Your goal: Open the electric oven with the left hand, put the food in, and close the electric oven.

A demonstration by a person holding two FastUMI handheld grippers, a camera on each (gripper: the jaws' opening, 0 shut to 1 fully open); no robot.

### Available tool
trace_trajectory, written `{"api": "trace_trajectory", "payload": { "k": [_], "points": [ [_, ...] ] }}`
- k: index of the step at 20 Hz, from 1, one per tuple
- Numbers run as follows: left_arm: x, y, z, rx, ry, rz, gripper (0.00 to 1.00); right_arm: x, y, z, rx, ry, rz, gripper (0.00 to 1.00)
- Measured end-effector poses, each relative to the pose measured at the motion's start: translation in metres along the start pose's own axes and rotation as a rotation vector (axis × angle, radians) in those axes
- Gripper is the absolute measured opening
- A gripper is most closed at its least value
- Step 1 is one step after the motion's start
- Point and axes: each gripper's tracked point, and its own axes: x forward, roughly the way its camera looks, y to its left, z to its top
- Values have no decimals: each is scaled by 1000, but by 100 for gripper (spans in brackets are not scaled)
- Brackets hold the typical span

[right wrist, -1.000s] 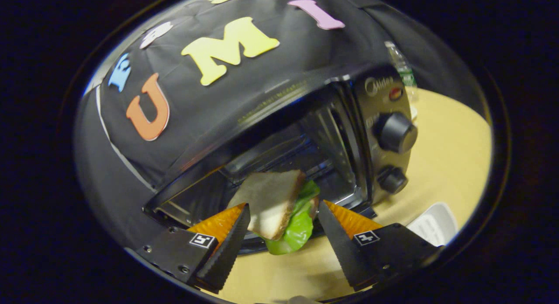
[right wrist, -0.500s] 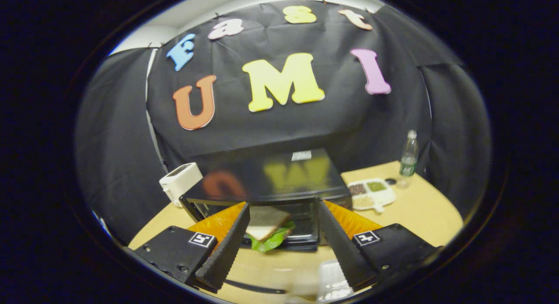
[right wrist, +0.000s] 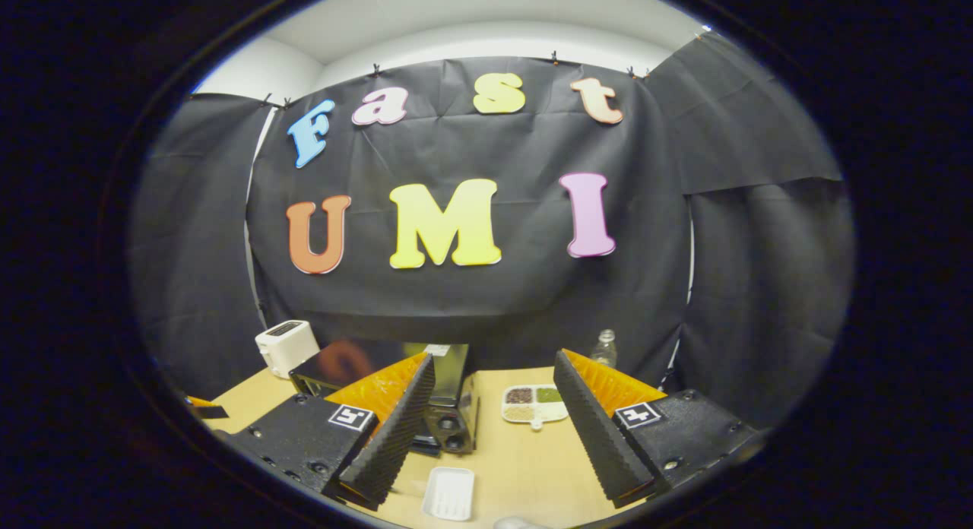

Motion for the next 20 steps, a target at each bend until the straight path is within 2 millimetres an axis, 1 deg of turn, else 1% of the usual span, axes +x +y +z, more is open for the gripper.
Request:
{"api": "trace_trajectory", "payload": {
  "k": [2, 6, 9, 10, 11, 12, 14, 17, 20],
  "points": [
    [10, -14, -31, -10, 59, -18, 96, -15, -21, 4, -12, 0, -26, 94],
    [36, -45, -84, -38, 155, -47, 96, -43, -56, 4, -19, 27, -57, 94],
    [58, -66, -117, -40, 215, -64, 96, -58, -74, 3, -36, 46, -77, 94],
    [63, -71, -127, -44, 233, -72, 96, -62, -78, 4, -45, 50, -84, 100],
    [69, -75, -134, -44, 246, -77, 96, -65, -83, 4, -52, 55, -91, 94],
    [75, -79, -141, -50, 265, -79, 96, -68, -87, 5, -56, 59, -97, 94],
    [84, -82, -151, -60, 287, -78, 96, -70, -94, 6, -51, 66, -110, 94],
    [90, -80, -157, -62, 308, -68, 96, -69, -101, -1, -41, 85, -123, 94],
    [96, -74, -162, -64, 322, -50, 96, -67, -101, -5, -24, 104, -121, 95]
  ]
}}
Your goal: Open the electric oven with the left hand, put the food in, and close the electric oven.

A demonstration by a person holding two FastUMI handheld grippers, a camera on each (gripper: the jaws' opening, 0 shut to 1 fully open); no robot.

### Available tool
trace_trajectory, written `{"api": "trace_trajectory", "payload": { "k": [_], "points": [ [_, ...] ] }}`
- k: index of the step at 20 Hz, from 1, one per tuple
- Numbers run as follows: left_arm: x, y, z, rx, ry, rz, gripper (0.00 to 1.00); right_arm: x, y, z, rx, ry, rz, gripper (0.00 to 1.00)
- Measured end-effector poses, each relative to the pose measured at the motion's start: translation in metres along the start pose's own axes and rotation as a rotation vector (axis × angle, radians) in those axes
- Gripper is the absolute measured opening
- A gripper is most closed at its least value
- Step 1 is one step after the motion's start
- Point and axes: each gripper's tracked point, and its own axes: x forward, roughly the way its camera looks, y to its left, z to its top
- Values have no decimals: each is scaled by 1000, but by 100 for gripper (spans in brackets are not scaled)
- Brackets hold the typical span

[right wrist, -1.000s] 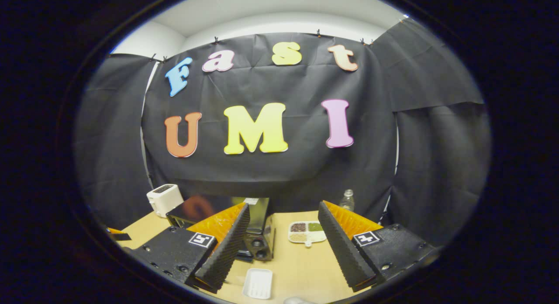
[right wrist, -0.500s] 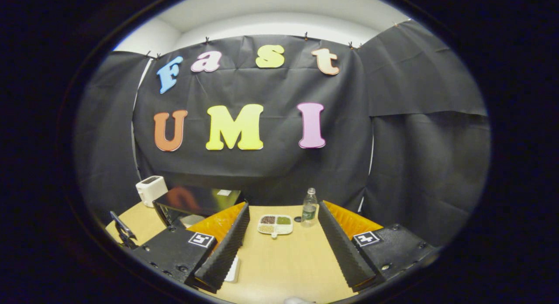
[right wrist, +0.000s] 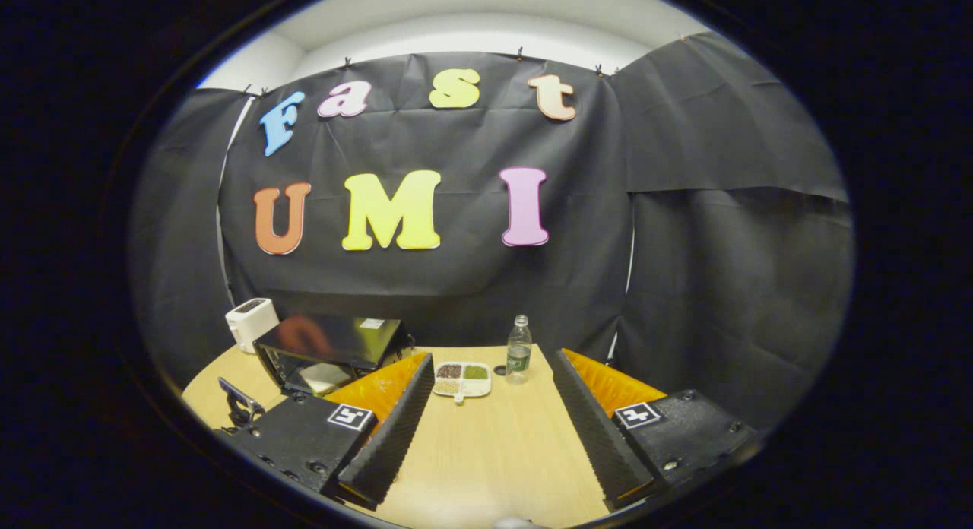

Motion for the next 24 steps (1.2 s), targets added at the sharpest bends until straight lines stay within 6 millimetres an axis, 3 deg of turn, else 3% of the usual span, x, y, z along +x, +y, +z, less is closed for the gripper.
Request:
{"api": "trace_trajectory", "payload": {
  "k": [6, 11, 15, 19, 24],
  "points": [
    [-3, 3, 7, -1, 0, 15, 96, 10, 5, -1, -1, 11, 9, 94],
    [-12, 3, 27, -14, -17, 14, 96, 15, 14, 3, 5, 11, 34, 94],
    [-24, 4, 64, -18, -57, 19, 96, 18, 11, 8, 14, 5, 34, 95],
    [-30, 9, 115, 2, -133, 23, 96, 21, 3, 12, 31, 0, 23, 94],
    [-22, 10, 169, 43, -225, 18, 96, 25, -3, 17, 47, -6, 7, 94]
  ]
}}
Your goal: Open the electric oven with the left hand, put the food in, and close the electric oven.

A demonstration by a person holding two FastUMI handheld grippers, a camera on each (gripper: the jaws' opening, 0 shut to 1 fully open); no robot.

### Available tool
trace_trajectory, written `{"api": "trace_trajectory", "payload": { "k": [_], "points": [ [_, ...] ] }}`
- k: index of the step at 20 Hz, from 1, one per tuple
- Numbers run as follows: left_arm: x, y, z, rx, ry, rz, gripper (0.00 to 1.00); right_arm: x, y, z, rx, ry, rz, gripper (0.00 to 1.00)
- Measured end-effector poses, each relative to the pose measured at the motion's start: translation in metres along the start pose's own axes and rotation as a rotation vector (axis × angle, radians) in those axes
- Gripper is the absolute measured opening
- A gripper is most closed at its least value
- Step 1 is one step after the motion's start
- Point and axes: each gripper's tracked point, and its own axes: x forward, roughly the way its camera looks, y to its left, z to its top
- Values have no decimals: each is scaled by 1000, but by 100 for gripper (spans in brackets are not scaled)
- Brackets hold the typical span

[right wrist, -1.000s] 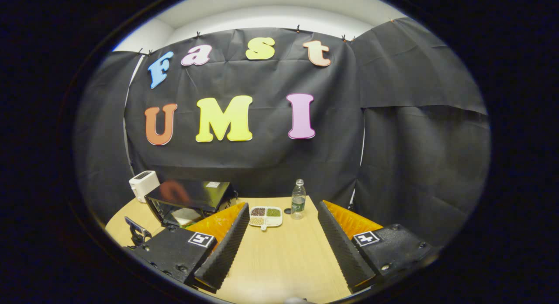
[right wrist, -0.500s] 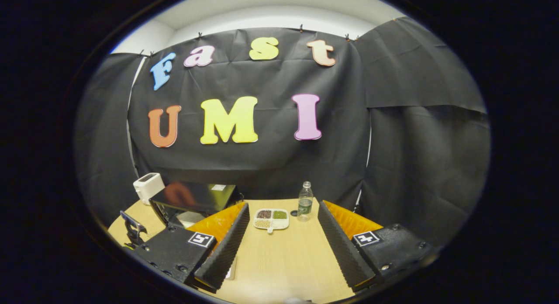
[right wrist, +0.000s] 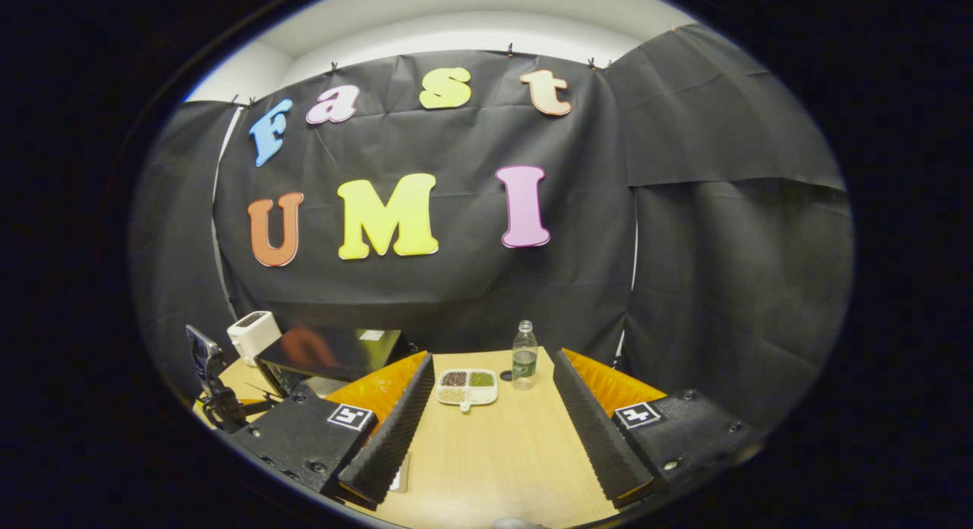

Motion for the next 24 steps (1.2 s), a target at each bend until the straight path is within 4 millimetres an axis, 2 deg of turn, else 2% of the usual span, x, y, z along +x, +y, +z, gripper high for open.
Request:
{"api": "trace_trajectory", "payload": {
  "k": [9, 14, 19, 24],
  "points": [
    [36, -2, 53, 43, -101, -13, 96, 7, -2, 4, 2, -3, -5, 94],
    [45, -2, 58, 2, -100, -9, 96, 5, -2, 4, 2, -2, -2, 94],
    [32, 0, 62, -6, -106, 2, 96, 2, 1, 8, -3, -5, 9, 94],
    [-10, 6, 87, -8, -155, 17, 96, -7, 15, 26, -17, -41, 43, 94]
  ]
}}
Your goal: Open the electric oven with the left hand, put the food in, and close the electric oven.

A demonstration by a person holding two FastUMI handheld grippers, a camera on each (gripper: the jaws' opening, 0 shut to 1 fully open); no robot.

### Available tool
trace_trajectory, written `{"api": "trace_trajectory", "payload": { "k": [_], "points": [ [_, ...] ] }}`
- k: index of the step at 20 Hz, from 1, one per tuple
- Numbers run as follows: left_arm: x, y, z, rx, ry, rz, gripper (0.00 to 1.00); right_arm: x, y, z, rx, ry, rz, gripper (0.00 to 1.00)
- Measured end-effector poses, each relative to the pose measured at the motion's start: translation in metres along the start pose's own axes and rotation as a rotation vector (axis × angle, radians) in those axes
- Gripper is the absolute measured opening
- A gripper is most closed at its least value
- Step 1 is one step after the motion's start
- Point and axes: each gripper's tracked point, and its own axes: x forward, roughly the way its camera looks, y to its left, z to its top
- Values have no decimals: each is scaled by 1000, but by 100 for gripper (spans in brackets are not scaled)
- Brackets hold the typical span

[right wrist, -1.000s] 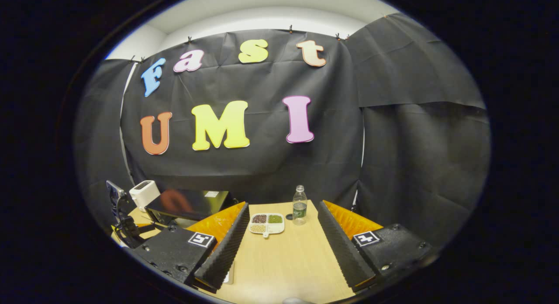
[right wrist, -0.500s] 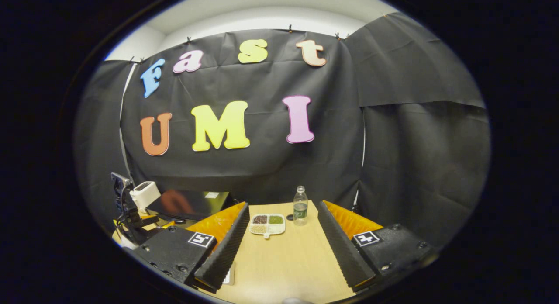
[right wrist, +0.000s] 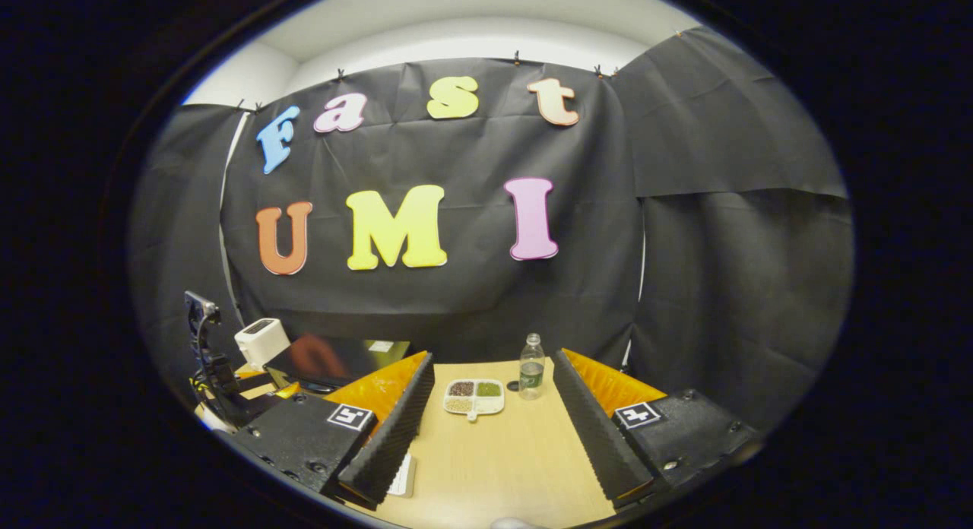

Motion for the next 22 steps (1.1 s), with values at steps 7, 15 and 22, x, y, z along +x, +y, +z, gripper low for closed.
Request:
{"api": "trace_trajectory", "payload": {
  "k": [7, 15, 22],
  "points": [
    [-85, 18, 68, -7, -118, 21, 96, -20, 33, 33, -22, -77, 54, 94],
    [-175, 50, 158, -49, -227, 68, 96, -44, 70, 60, -23, -130, 100, 94],
    [-220, 59, 189, -76, -265, 84, 95, -59, 97, 71, -52, -140, 123, 94]
  ]
}}
